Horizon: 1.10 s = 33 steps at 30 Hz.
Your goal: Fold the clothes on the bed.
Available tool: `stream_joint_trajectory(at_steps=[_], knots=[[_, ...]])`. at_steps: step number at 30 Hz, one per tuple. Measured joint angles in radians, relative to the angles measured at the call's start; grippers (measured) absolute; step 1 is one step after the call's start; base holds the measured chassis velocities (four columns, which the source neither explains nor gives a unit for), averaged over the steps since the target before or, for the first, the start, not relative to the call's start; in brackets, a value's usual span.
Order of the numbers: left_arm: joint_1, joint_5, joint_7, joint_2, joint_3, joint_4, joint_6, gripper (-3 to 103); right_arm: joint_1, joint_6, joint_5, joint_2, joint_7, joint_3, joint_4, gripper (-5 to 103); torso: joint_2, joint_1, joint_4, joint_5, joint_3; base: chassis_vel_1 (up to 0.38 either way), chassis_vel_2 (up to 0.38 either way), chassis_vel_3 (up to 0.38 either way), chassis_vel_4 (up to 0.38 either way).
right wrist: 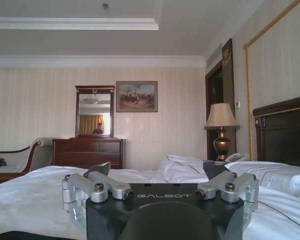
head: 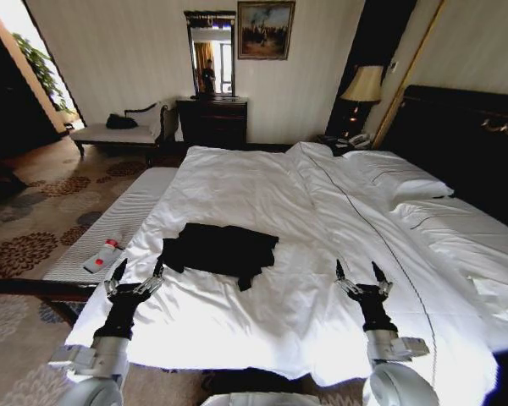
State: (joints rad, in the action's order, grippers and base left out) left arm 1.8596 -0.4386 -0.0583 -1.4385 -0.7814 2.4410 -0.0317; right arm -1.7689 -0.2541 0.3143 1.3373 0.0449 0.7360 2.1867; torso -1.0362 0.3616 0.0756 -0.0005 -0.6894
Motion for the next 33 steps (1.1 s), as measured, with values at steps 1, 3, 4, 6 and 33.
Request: stream_joint_trajectory(at_steps=[1, 3, 4, 6, 33], knots=[[0.0, 0.0, 0.0, 0.0, 0.0, 0.0, 0.0, 100, 0.0, 0.0, -0.001, 0.001, 0.0, -0.001, -0.001, 100, 0.0, 0.0, 0.0, 0.0, 0.0, 0.028, 0.082, -0.016, -0.081], [0.001, 0.0, 0.0, 0.0, 0.0, 0.0, 0.0, 100, 0.0, 0.0, -0.002, 0.001, 0.0, -0.002, -0.001, 100, 0.0, 0.0, 0.0, 0.0, 0.0, 0.023, 0.082, -0.016, -0.081], [0.001, 0.001, 0.0, 0.001, -0.001, 0.0, 0.0, 100, 0.0, 0.0, -0.004, 0.003, 0.0, -0.005, -0.001, 100, 0.0, 0.0, 0.0, 0.0, 0.0, 0.028, 0.083, -0.036, -0.077], [0.001, 0.003, 0.0, 0.001, -0.003, 0.0, 0.0, 100, 0.0, 0.0, -0.007, 0.005, 0.0, -0.006, -0.001, 100, 0.0, 0.0, 0.0, 0.0, 0.0, 0.032, 0.08, -0.026, -0.079], [-0.015, 0.077, 0.016, 0.0, -0.018, -0.07, 0.019, 100, 0.026, -0.053, -0.001, 0.007, -0.016, -0.04, -0.044, 100, 0.0, 0.0, 0.0, 0.0, 0.0, 0.031, 0.067, -0.035, -0.071]])
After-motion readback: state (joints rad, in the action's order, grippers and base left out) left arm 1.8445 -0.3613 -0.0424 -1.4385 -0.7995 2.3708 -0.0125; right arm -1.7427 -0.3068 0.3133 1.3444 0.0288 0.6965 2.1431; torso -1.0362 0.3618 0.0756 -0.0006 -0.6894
